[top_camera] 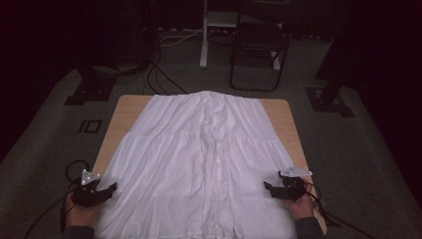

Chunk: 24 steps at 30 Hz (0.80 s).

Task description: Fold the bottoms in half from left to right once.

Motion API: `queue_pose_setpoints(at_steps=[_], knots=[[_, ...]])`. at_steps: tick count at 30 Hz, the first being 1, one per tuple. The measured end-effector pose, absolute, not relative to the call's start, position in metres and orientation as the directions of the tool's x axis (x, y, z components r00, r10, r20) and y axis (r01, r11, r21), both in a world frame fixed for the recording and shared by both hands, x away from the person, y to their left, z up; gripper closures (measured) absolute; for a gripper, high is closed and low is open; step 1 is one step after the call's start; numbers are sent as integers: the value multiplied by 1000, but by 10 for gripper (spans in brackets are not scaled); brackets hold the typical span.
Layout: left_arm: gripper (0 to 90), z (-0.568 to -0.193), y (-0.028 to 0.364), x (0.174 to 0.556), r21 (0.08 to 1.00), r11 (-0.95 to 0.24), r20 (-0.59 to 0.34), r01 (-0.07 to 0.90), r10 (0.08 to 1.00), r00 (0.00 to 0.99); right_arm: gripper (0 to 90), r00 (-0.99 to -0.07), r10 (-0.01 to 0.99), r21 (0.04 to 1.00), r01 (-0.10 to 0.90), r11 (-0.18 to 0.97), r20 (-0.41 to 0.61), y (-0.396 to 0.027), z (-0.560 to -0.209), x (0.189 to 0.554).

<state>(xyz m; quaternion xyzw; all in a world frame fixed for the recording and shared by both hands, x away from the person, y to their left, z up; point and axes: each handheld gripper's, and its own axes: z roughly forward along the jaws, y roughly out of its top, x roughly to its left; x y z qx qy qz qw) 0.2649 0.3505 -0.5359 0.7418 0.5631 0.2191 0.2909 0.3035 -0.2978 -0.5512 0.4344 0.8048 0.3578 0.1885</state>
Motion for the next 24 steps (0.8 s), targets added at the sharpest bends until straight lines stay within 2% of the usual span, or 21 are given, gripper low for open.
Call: queue_pose_setpoints(at_steps=[2,4,5,6,8,9,10,11,12,13,15,18,24], knots=[[646,-535,349,265,677,-206,-14,706,956,292,247,-550,835,741,564,364,8,-298,-551,303],[809,-535,348,265,677,-208,-35,706,949,313,426,-548,837,748,559,357,10,-298,-550,300],[856,-535,347,265,677,-212,-32,704,948,316,517,-548,836,746,562,358,12,-299,-548,298],[861,-535,346,265,677,-222,-23,702,947,321,527,-545,839,737,570,363,8,-301,-545,297],[865,-535,346,265,677,-222,-23,702,947,321,527,-527,850,746,562,357,-9,-304,-540,294],[866,-535,347,265,679,-224,-24,699,945,326,457,-468,884,795,534,287,-5,-320,-523,283],[866,-535,347,265,679,-224,-24,699,945,326,457,-468,884,795,534,287,-5,-320,-523,283],[866,-535,349,265,683,-214,-38,699,945,326,369,-392,920,802,541,255,-28,-338,-515,275],[865,-536,349,265,685,-215,-38,696,944,329,329,-359,932,797,550,251,-46,-345,-514,272],[865,-536,349,265,685,-215,-38,696,944,329,329,-359,932,797,550,251,-46,-345,-514,272],[865,-536,348,264,685,-223,-27,694,944,329,291,-274,961,772,601,208,-46,-369,-523,262],[865,-535,346,264,682,-236,-10,692,943,332,274,-269,961,764,634,123,69,-385,-535,254],[864,-536,348,264,688,-230,-22,689,941,337,228,-328,943,736,649,190,46,-375,-541,254]])
